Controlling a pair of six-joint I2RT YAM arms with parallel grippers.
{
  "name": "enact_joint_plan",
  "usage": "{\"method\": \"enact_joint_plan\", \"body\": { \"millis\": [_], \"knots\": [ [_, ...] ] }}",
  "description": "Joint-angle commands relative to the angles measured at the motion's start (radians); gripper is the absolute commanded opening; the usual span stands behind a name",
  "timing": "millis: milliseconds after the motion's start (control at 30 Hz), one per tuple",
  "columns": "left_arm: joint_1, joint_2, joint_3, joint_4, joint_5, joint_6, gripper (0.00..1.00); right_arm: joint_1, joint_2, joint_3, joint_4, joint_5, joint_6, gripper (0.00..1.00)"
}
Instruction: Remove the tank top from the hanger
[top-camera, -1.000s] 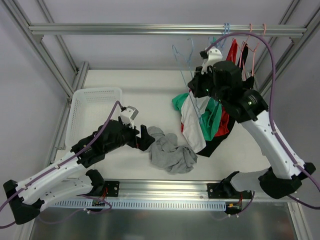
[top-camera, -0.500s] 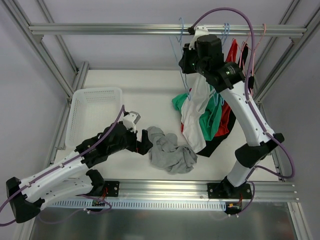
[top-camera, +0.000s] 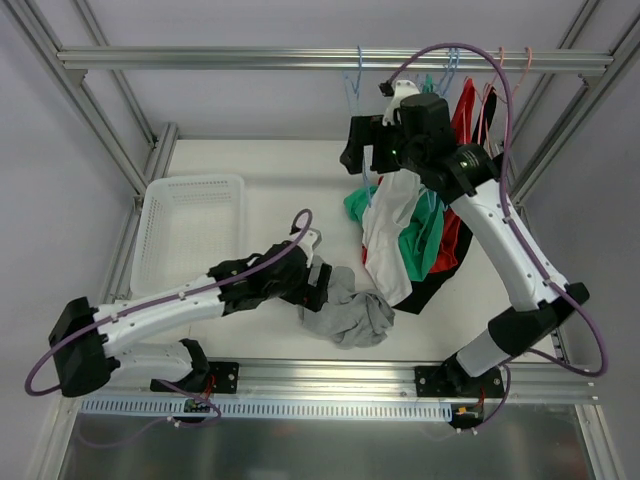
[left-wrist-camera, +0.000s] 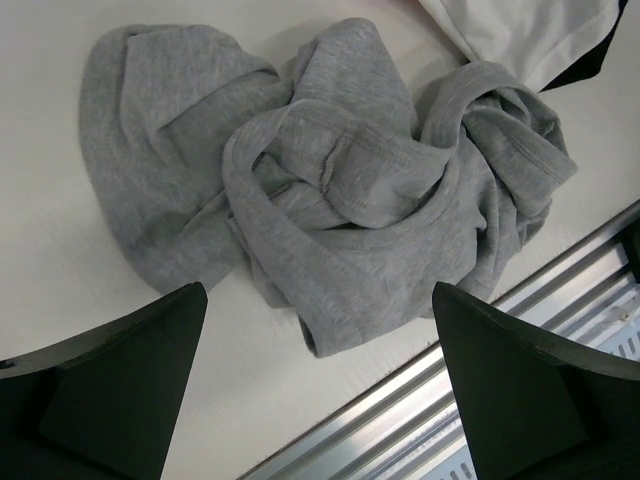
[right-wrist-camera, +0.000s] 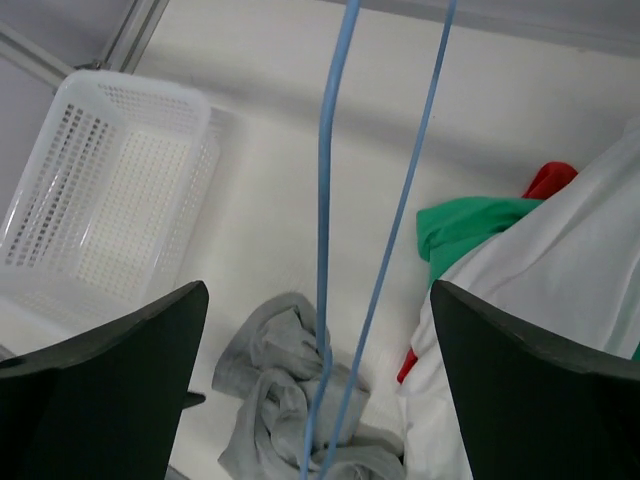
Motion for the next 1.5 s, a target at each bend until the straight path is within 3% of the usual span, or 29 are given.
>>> {"method": "enact_joint_plan", "body": {
  "millis": [0, 233, 367, 400, 433, 467, 500, 633, 733, 833, 933, 1133, 1167, 1300, 1433, 1467],
  "knots": [
    [-0.029, 0.143, 0.083, 0.005, -0.054, -0.031, 0.99, 0.003, -0.189, -0.101, -0.008, -0.073, 0.002, 1.0],
    [-0.066, 0.499, 0.229, 0.039, -0.033, -0.047, 0.99, 0.003, -0.661, -0.53, 0.046, -0.127, -0.049, 0.99],
    [-0.103, 0.679, 0.284, 0.066, -0.001, -0.09, 0.96, 0.003, -0.846, -0.761, 0.052, -0.158, -0.05, 0.99],
    [-0.106, 0.699, 0.287, 0.066, -0.002, -0.114, 0.85, 0.003, -0.88, -0.794, 0.052, -0.176, -0.049, 1.0],
    [-0.108, 0.704, 0.284, 0.065, -0.007, -0.128, 0.39, 0.003, -0.91, -0.82, 0.051, -0.185, -0.049, 0.99],
    [-0.109, 0.69, 0.265, 0.062, -0.019, -0.142, 0.15, 0.003, -0.973, -0.845, 0.049, -0.191, -0.047, 0.99],
    [-0.112, 0.664, 0.249, 0.063, -0.069, -0.172, 0.01, 0.003, -1.004, -0.888, 0.051, -0.194, -0.047, 1.0],
    [-0.111, 0.454, 0.191, 0.005, -0.256, -0.199, 0.0, 0.003, -1.139, -0.963, 0.048, -0.173, -0.035, 1.0],
    [-0.1, 0.29, 0.25, -0.156, -0.442, -0.197, 0.0, 0.003, -1.197, -0.992, 0.049, -0.153, -0.034, 0.99],
    [-0.018, 0.129, 0.356, -0.32, -0.52, -0.191, 0.0, 0.003, -1.208, -1.006, 0.049, -0.148, -0.034, 1.0],
    [0.09, 0.029, 0.435, -0.385, -0.513, -0.137, 0.0, 0.003, -1.191, -1.011, 0.049, -0.149, -0.037, 0.99],
    [0.412, -0.06, 0.567, -0.486, -0.499, -0.081, 0.0, 0.003, -1.15, -1.005, 0.07, -0.129, -0.044, 0.99],
    [0.501, -0.063, 0.565, -0.492, -0.49, -0.081, 0.0, 0.003, -1.138, -0.998, 0.072, -0.124, -0.044, 0.99],
    [0.676, -0.054, 0.502, -0.494, -0.38, -0.097, 0.0, 0.003, -1.102, -0.974, 0.072, -0.066, -0.037, 0.99],
    [0.738, -0.039, 0.365, -0.492, -0.384, -0.166, 0.0, 0.003, -1.036, -0.925, 0.071, 0.029, -0.046, 0.99],
    [0.75, -0.037, 0.343, -0.491, -0.383, -0.192, 0.29, 0.003, -1.014, -0.905, 0.072, 0.069, -0.055, 0.99]
  ]
}}
